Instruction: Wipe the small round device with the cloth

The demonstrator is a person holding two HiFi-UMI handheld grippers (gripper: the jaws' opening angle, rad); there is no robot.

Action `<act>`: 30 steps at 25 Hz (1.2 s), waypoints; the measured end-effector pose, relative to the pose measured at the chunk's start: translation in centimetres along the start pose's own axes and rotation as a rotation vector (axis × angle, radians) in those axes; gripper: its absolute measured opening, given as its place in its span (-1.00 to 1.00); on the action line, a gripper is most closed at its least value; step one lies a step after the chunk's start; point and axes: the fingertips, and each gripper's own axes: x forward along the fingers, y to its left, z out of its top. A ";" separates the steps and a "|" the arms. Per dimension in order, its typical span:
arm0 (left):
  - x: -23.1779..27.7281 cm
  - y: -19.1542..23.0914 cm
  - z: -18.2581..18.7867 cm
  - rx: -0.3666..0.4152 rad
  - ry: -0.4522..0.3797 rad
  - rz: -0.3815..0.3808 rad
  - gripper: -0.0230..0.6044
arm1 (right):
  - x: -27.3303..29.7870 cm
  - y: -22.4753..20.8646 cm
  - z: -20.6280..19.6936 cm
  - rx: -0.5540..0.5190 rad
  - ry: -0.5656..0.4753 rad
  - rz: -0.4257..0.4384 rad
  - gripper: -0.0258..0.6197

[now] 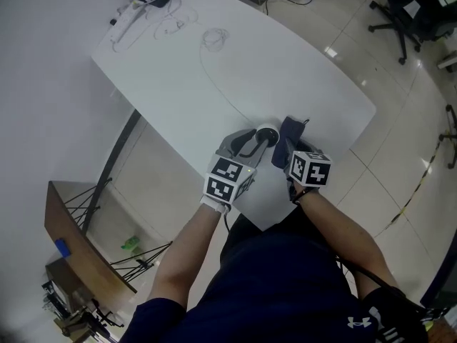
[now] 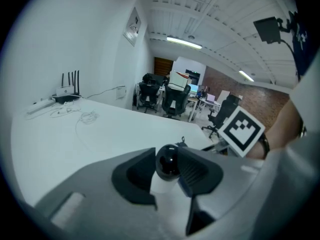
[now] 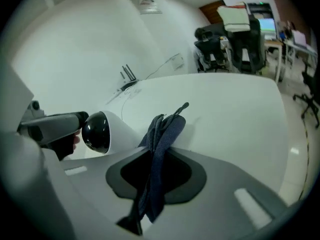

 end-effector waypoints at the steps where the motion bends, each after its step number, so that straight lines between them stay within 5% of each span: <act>1: -0.1 -0.1 0.1 -0.017 0.001 -0.002 -0.50 | 0.0 0.1 0.1 -0.030 -0.001 -0.008 -0.72; 5: -1.0 -0.2 0.6 -0.079 -0.023 0.013 -0.50 | -1.3 0.3 0.9 -0.006 -0.058 0.030 -0.72; 9: -2.5 0.7 0.4 -0.131 -0.071 0.058 -0.53 | -4.3 1.4 3.6 -0.102 -0.199 0.062 -0.72; 22: -4.7 -0.1 -0.2 -0.169 -0.118 0.087 -0.54 | -9.2 11.1 9.3 -0.807 -0.401 0.095 -0.72; 30: -5.8 1.4 -1.6 -0.217 -0.124 0.119 -0.54 | -8.2 13.8 6.5 -1.144 -0.326 0.064 -0.72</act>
